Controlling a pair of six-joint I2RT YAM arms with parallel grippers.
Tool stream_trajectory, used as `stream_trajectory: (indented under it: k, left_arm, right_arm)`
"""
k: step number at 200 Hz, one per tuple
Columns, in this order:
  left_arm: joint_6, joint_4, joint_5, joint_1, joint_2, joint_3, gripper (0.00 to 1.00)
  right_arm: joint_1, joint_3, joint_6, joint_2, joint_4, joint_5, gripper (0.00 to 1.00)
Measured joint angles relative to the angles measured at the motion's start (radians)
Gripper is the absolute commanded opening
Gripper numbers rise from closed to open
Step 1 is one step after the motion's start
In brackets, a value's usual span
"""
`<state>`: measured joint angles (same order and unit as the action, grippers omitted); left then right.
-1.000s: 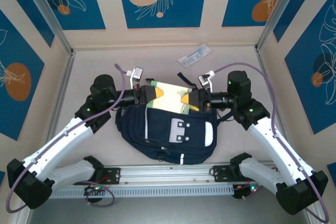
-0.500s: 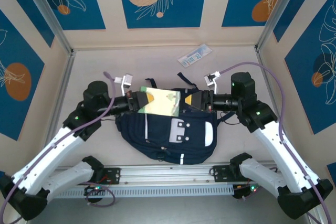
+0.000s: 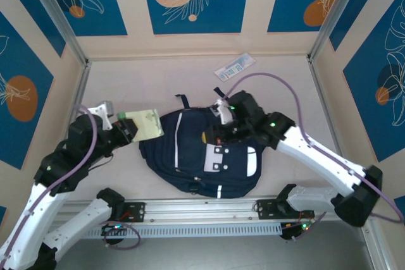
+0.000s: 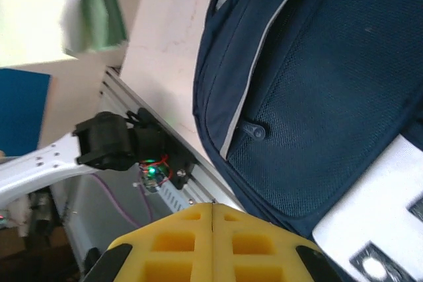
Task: Pack books, pencil case, and school supplies into a backpack
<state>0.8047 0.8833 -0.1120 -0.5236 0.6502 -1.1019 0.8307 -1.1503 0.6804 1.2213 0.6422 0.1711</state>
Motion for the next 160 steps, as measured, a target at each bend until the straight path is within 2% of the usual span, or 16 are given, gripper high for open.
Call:
stream_trajectory:
  k: [17, 21, 39, 47, 71, 97, 124, 160]
  left_arm:
    - [-0.023, 0.043, -0.066, 0.0, -0.012, -0.047, 0.0]
    - [-0.028, 0.052, -0.081, 0.0, -0.013, -0.059, 0.0]
    - [-0.049, 0.076, -0.142, 0.0, -0.019, -0.099, 0.0]
    - [-0.056, 0.081, -0.165, 0.0, -0.023, -0.11, 0.0]
    - [-0.083, 0.097, -0.22, 0.0, -0.037, -0.133, 0.0]
    - [-0.105, 0.106, -0.248, 0.0, -0.046, -0.141, 0.0]
    - [-0.113, 0.111, -0.256, 0.0, -0.053, -0.141, 0.0]
    - [-0.132, 0.129, -0.267, 0.0, -0.073, -0.141, 0.0]
  right_arm:
    - [0.078, -0.105, 0.009, 0.121, 0.047, -0.116, 0.0]
    - [0.095, -0.135, 0.015, 0.151, 0.06, -0.143, 0.08]
    - [0.158, -0.247, 0.033, 0.273, 0.098, -0.251, 0.55]
    - [0.182, -0.281, 0.047, 0.315, 0.108, -0.298, 0.65]
    - [0.223, -0.389, 0.149, 0.435, 0.181, -0.399, 0.74]
    - [0.231, -0.666, 0.271, 0.668, 0.353, -0.456, 0.81]
    - [0.238, -0.924, 0.35, 0.898, 0.491, -0.486, 0.84]
    - [0.249, -1.138, 0.413, 1.081, 0.678, -0.512, 0.81]
